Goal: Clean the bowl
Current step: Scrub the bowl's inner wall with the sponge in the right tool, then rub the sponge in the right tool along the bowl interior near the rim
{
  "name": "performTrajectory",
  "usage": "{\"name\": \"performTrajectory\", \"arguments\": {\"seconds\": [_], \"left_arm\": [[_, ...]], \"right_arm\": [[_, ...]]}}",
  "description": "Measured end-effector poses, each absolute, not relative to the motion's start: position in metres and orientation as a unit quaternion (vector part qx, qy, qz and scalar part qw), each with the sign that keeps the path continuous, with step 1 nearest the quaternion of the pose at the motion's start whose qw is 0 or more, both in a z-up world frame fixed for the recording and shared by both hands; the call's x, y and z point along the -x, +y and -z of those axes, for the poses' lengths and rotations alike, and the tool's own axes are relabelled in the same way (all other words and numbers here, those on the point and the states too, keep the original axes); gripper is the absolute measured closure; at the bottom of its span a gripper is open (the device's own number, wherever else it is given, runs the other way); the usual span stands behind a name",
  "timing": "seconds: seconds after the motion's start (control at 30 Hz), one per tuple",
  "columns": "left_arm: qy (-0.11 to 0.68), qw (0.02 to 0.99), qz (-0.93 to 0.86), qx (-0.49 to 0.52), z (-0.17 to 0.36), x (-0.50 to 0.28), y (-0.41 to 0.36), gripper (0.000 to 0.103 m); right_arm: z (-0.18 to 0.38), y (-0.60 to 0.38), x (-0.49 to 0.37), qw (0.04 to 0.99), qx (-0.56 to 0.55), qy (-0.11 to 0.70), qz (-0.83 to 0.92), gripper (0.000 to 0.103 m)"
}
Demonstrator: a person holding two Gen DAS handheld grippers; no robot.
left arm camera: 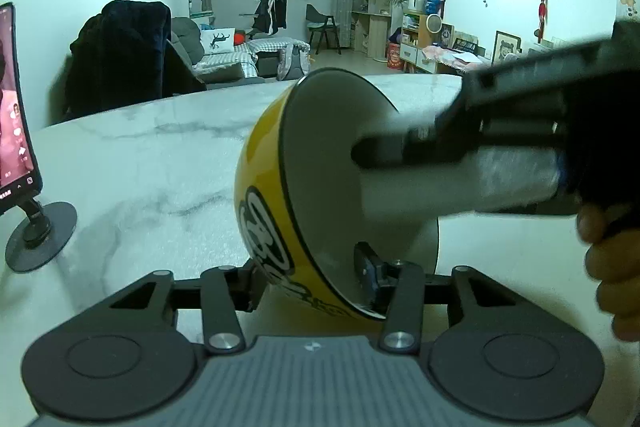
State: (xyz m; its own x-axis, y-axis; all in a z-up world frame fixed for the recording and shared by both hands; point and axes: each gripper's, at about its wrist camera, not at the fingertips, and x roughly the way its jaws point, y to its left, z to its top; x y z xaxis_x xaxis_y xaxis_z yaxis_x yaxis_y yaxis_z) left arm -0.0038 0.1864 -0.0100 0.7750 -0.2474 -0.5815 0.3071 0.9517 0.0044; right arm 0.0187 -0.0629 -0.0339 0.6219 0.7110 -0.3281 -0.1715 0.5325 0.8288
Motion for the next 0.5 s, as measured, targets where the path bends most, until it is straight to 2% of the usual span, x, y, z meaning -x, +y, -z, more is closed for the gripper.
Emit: {"name": "performTrajectory", "arguments": {"seconds": [0.23,0.5], "left_arm": [[0.295,0.942,0.143,-0.068,0.01,0.014,0.179,0.055],[0.306,0.94,0.149,-0.03,0.011,0.011,0.188,0.051]], "right_arm": [[0.04,-0.062,-0.02,0.803,-0.4,0.347,-0.273,0.084],[0.022,-0.058,-0.016,0.817,-0.385,0.324,-0.282,0.084]]}}
